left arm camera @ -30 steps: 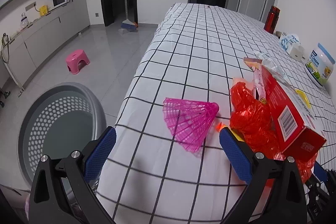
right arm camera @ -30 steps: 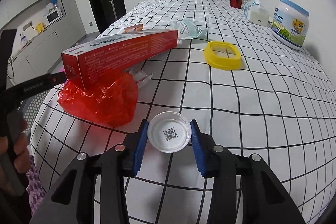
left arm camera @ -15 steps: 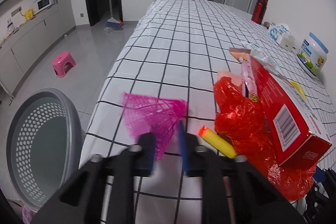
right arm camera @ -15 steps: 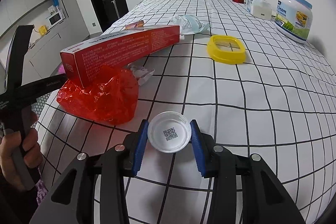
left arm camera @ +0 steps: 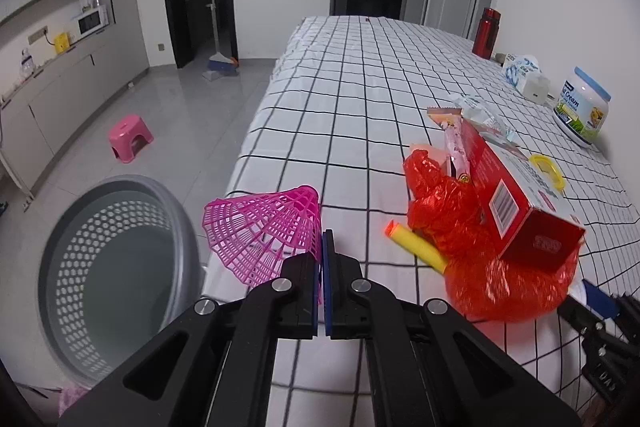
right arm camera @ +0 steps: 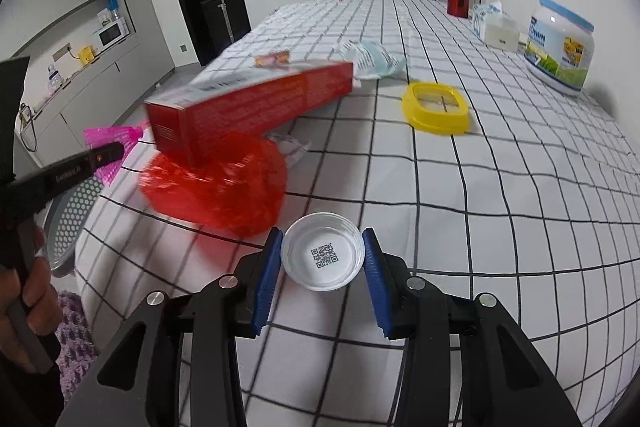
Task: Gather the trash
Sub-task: 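Grasp the pink shuttlecock with the left tool while the right tool holds the cap, then carry both items over the grey basket and open both tools to drop them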
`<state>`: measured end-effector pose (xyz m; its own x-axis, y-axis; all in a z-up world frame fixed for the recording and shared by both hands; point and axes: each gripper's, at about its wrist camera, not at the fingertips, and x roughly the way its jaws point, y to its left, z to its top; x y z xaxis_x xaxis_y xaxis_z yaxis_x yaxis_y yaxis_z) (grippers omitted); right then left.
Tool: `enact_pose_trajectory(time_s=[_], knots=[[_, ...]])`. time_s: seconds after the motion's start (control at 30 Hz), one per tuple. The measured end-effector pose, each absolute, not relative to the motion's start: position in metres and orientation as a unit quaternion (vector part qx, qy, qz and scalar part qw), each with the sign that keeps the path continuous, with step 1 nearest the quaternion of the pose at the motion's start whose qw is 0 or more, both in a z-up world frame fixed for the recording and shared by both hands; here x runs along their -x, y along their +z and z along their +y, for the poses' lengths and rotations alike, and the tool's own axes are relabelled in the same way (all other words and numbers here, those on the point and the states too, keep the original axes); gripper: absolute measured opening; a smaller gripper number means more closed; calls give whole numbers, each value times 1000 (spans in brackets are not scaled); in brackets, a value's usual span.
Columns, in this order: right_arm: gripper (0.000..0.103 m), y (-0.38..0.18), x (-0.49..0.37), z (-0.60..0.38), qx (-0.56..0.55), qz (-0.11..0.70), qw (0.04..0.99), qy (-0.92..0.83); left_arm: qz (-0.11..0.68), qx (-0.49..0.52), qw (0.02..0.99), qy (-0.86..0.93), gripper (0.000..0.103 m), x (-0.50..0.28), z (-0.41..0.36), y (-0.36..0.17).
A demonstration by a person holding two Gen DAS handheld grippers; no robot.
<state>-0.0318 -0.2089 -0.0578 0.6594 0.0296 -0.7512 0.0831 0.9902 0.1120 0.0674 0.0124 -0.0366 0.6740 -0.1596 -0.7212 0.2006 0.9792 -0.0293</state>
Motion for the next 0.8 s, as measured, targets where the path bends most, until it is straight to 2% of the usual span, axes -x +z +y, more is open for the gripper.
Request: enact_pose_trajectory(time_s=[0.53,0.8], knots=[[39,-4,28,-109,-19,369,925,89,370,-19,929,-23,2,-31,99,-19],[39,-14,-17,-24,11,383,907,175,390,3,920,30,3,-35,158,-31]])
